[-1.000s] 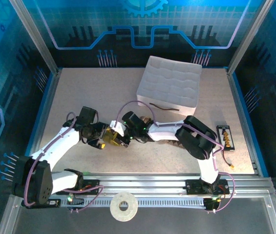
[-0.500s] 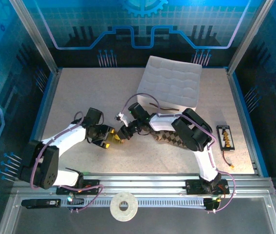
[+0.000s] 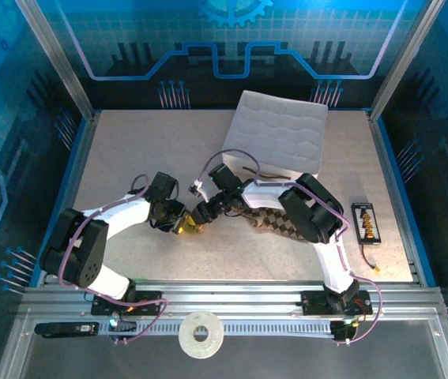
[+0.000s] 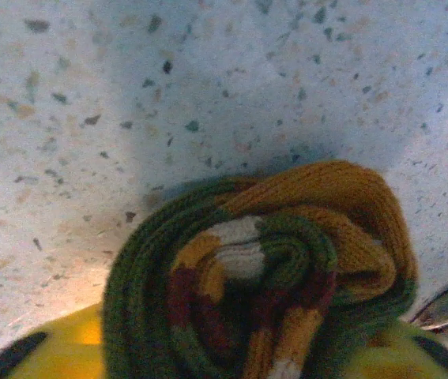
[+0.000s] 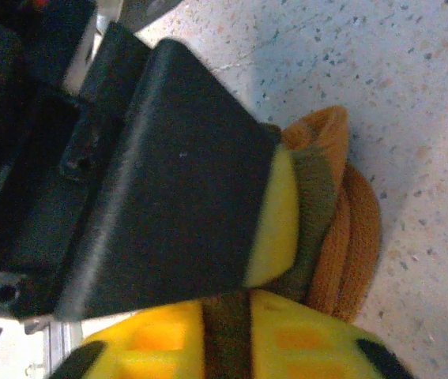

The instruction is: Roll the socks

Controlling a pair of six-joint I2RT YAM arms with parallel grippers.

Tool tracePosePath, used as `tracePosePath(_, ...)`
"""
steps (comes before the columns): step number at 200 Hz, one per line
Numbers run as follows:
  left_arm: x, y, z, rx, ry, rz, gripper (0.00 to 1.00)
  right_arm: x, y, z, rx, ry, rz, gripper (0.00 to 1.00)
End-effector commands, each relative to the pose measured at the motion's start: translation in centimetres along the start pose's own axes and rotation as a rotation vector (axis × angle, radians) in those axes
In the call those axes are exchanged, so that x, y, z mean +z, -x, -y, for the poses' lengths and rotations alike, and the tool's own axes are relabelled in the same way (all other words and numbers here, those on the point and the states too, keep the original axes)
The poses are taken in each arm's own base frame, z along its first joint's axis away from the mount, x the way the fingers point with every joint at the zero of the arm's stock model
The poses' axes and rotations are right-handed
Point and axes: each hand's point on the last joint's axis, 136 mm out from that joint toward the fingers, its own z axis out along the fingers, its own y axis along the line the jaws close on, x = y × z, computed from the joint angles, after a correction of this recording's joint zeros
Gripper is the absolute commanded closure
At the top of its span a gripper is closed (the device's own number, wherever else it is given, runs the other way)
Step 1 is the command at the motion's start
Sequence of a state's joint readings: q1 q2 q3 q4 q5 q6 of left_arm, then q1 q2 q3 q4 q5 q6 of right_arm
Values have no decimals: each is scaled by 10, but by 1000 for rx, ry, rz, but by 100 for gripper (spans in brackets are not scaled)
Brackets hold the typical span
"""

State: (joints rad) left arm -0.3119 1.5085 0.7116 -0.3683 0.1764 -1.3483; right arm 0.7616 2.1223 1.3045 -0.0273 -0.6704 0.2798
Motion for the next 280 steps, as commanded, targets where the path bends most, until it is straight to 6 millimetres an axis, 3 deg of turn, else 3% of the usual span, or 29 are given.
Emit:
tracePosePath(1,19,-2,-76,-31,250,9,86,-10,-24,26,86,-145,-54,68)
tracePosePath(17,13,-7,-69,-32,218,-11,100,-33,-5,18,24,-217,61,56)
tracePosePath(43,-11,-19,-39,-48,90,-47,100,-87,17,8,66,-364,295,42)
tracePosePath(46,-15,-20,-35,-52,73,-51,100,-93,19,7,85,-379,319,37)
tracePosePath(53,-24,-23,-25,-57,34,-60,100,-106,16,7,169,-412,356,29)
tracePosePath(65,-37,-29,-9,-68,-28,-83,100,-123,9,3,335,-428,392,26)
tracePosePath(89,-58,-35,23,-89,-129,-116,100,-138,-10,-16,625,-377,412,16)
tracePosePath(111,-69,-37,52,-107,-204,-152,100,-137,-6,-37,833,-216,480,3)
tracePosePath(119,-71,-39,61,-114,-222,-170,100,-131,-14,-36,898,-195,478,1)
tracePosePath(148,-85,-40,91,-107,-257,-186,100,-112,-12,-45,1105,-44,465,0)
tracePosePath(170,-90,-44,107,-111,-274,-216,100,-109,9,-56,1155,83,545,1)
tracePosePath(195,-92,-43,114,-116,-282,-219,100,-116,34,-66,1153,171,642,0)
tracePosePath(232,-94,-45,118,-131,-290,-237,100,-133,49,-69,1108,202,795,0)
tracePosePath(256,-98,-48,121,-140,-300,-251,100,-127,49,-61,1136,207,808,0)
tracePosePath(280,-104,-51,123,-141,-311,-259,100,-117,61,-57,1163,268,817,0)
